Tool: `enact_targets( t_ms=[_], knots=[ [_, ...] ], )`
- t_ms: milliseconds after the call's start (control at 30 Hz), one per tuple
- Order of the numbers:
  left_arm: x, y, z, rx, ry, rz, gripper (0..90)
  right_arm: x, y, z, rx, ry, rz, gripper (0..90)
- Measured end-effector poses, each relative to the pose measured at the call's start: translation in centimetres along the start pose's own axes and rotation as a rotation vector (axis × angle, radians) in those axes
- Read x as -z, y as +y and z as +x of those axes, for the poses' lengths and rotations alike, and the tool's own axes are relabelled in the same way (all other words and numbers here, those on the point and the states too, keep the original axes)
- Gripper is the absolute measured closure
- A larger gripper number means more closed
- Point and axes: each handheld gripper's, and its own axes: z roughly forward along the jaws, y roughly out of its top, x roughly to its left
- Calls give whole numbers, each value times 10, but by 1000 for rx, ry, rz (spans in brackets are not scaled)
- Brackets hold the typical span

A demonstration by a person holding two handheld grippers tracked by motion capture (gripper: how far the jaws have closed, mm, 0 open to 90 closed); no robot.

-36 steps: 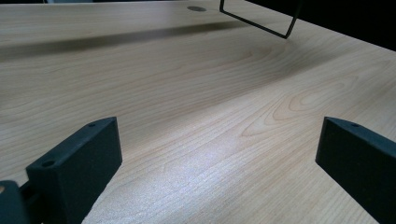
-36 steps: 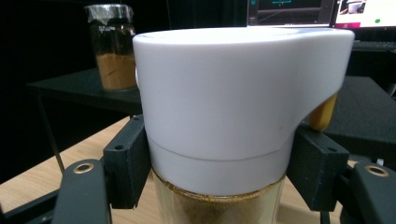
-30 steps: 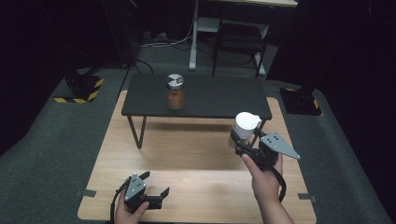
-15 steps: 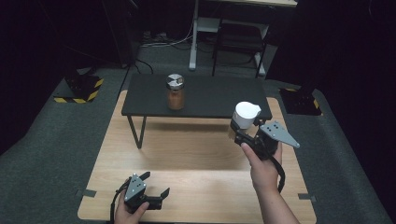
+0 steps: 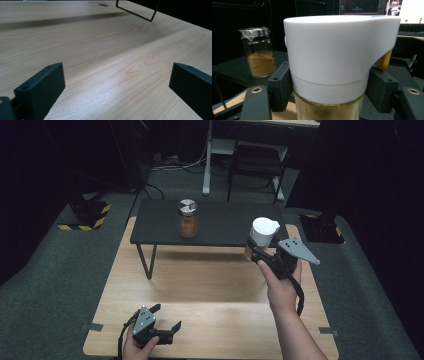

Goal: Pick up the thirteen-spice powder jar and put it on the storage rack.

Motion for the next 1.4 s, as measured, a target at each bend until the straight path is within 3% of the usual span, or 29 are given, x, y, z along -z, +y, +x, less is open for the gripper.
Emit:
enact_targets(
  t_ms=[133,667,833,1400],
  knots=[
    [0,0,1,0,-2,-1,6,-7,3,-2,-13,0,4,310],
    [0,0,1,-1,-4,-2,6,-40,23,-3,19,-26,26,310],
    [1,-1,2,1,-6,-5,6,-49,25,-2,5,-33,32,310],
    [1,-3,3,14,-12,-15,6,-86,28,6,22,-68,46,309]
  ],
)
